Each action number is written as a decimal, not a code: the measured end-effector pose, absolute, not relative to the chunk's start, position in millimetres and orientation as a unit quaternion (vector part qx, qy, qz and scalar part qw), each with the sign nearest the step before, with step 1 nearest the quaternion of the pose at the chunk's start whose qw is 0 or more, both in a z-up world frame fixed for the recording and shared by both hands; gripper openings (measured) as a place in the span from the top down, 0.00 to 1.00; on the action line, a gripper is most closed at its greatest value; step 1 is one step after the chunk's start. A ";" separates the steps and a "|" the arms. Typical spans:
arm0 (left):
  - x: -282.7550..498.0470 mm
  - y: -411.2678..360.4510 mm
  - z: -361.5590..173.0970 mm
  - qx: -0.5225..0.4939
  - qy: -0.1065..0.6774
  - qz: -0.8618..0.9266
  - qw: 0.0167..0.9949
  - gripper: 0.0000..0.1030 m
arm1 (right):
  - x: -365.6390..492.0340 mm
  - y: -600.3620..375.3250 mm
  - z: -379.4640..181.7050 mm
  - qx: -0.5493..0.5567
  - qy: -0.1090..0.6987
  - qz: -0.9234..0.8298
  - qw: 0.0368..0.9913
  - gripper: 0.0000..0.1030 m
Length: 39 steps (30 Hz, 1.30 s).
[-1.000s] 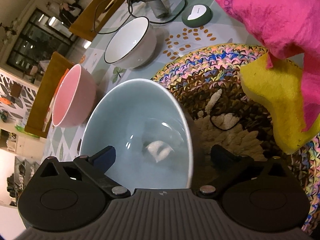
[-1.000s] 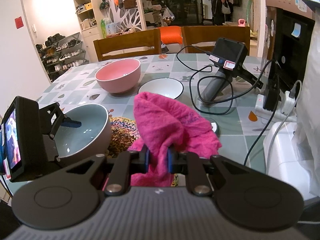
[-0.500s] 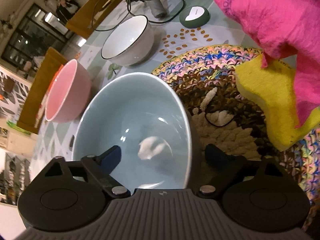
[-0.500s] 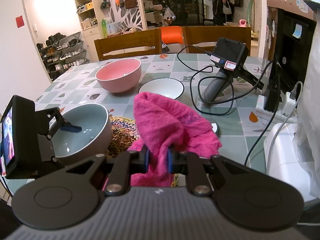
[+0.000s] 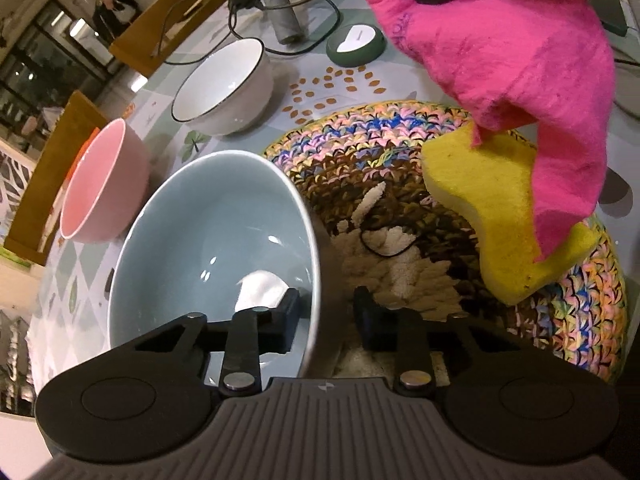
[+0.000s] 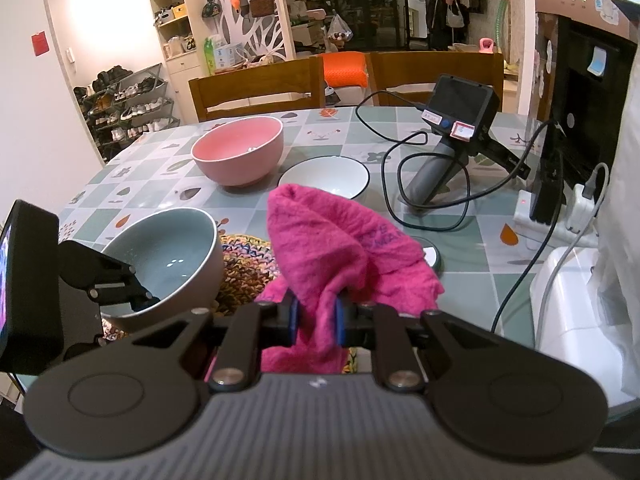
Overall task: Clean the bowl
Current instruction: 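Tilt the grey bowl by its rim with the left gripper, exposing its interior, then turn the grey bowl over with the left gripper while the right brings the cloth to its outside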
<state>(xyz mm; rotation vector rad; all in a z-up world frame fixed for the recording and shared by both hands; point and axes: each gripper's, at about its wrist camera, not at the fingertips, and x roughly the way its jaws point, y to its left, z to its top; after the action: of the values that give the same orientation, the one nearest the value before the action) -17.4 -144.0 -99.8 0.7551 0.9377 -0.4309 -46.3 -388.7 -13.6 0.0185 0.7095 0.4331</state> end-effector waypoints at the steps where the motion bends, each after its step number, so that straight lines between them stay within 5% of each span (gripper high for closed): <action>1: -17.0 -143.1 -98.9 0.350 0.437 -0.201 0.804 0.78 | -46.1 -388.8 -13.6 0.009 0.345 0.210 0.915 0.83; 39: 22.0 -90.4 -24.4 -0.027 0.456 -0.245 0.855 0.83 | -40.5 -389.7 -13.5 0.011 0.346 0.211 0.914 0.83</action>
<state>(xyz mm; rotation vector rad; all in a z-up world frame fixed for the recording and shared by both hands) 22.0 -90.4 -24.4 -0.0572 0.9599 -0.5159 -40.5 -389.7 -13.5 0.0227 0.7125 0.4347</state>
